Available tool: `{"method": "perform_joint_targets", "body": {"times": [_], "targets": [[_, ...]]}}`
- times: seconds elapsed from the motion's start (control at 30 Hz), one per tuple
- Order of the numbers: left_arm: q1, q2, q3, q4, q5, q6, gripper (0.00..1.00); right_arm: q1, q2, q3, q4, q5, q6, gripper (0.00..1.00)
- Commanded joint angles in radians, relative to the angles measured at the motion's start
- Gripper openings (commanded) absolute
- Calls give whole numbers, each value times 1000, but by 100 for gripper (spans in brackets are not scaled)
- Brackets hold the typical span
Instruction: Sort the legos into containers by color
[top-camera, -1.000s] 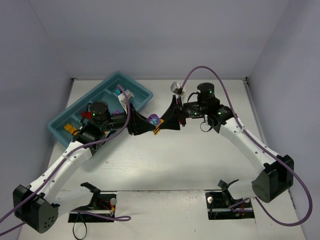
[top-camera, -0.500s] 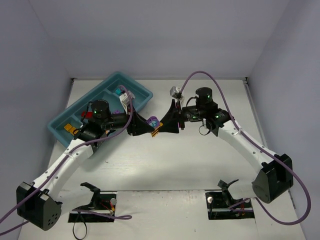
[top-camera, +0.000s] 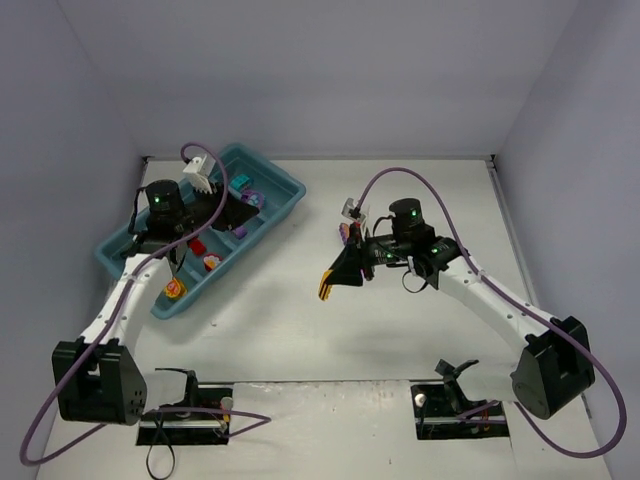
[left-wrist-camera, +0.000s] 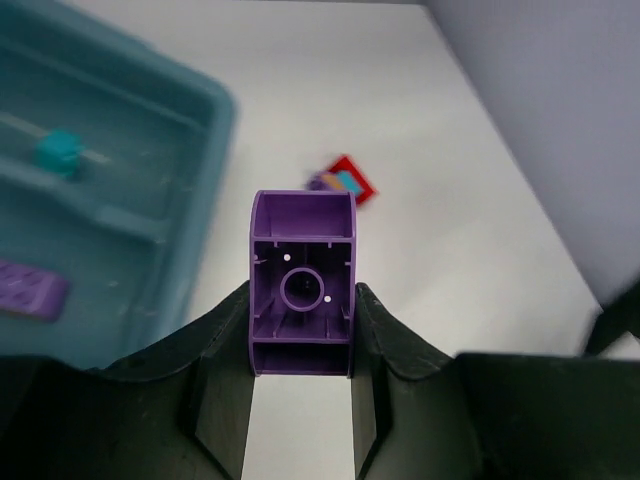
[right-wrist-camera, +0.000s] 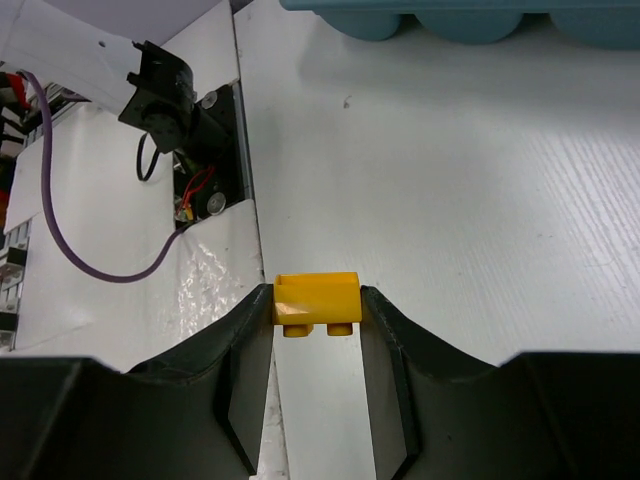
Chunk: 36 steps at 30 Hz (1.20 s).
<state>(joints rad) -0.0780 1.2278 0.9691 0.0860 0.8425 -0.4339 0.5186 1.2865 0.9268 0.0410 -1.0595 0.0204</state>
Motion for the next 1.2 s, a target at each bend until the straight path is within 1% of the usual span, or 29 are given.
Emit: {"method": "perform_joint_targets", "body": {"times": [0.0, 0.07, 0.1, 0.13, 0.17, 0.2, 0.3, 0.37, 0.43, 0.5, 0.6, 0.7, 0.73, 0.8, 0.83, 0.9, 0.97, 1.0, 1.03, 1.07, 1.13, 1.17], "targets": [[30, 33, 89, -44, -332, 54, 1, 6, -42, 23, 40, 45, 9, 0], [41, 88, 115, -92, -449, 46, 2, 4, -44, 27, 40, 59, 13, 0], [43, 134, 147, -132, -561, 40, 6, 4, -46, 30, 40, 69, 13, 0], [46, 156, 164, -164, -592, 35, 12, 4, -42, 33, 40, 72, 16, 0], [50, 182, 180, -173, -614, 37, 22, 4, -41, 40, 40, 76, 18, 0], [52, 229, 212, -180, -635, 40, 26, 4, -38, 43, 40, 81, 19, 0], [53, 318, 284, -224, -651, 56, 36, 4, -35, 52, 40, 85, 26, 0], [53, 373, 315, -241, -664, 66, 39, 4, -33, 56, 39, 89, 29, 0], [57, 401, 351, -265, -686, 70, 42, 6, -30, 58, 39, 92, 30, 0], [61, 429, 367, -281, -694, 70, 48, 6, -30, 60, 37, 93, 30, 0], [61, 424, 384, -295, -691, 76, 55, 6, -29, 61, 37, 96, 32, 0], [61, 372, 379, -296, -610, 92, 56, 6, -29, 72, 37, 92, 30, 0], [61, 331, 363, -289, -506, 102, 56, 4, -27, 76, 37, 82, 29, 0], [55, 282, 343, -275, -386, 124, 56, 4, -15, 102, 37, 66, 24, 0], [49, 235, 321, -272, -255, 127, 56, 6, -12, 113, 37, 49, 24, 0], [32, 187, 293, -261, -145, 129, 56, 6, 2, 144, 37, 39, 18, 0], [-21, 116, 258, -265, -32, 144, 56, 6, 20, 168, 37, 27, 15, 0], [-44, 96, 249, -273, -7, 150, 57, 6, 26, 181, 37, 24, 15, 0], [-96, 55, 240, -279, 13, 158, 59, 6, 33, 204, 37, 23, 15, 0], [-124, 36, 218, -290, 24, 170, 60, 6, 45, 216, 37, 17, 16, 0], [-184, -17, 195, -292, 26, 178, 61, 8, 59, 248, 36, 9, 18, 0], [-231, -31, 186, -287, 26, 178, 64, 8, 69, 259, 39, 3, 18, 0]]}}
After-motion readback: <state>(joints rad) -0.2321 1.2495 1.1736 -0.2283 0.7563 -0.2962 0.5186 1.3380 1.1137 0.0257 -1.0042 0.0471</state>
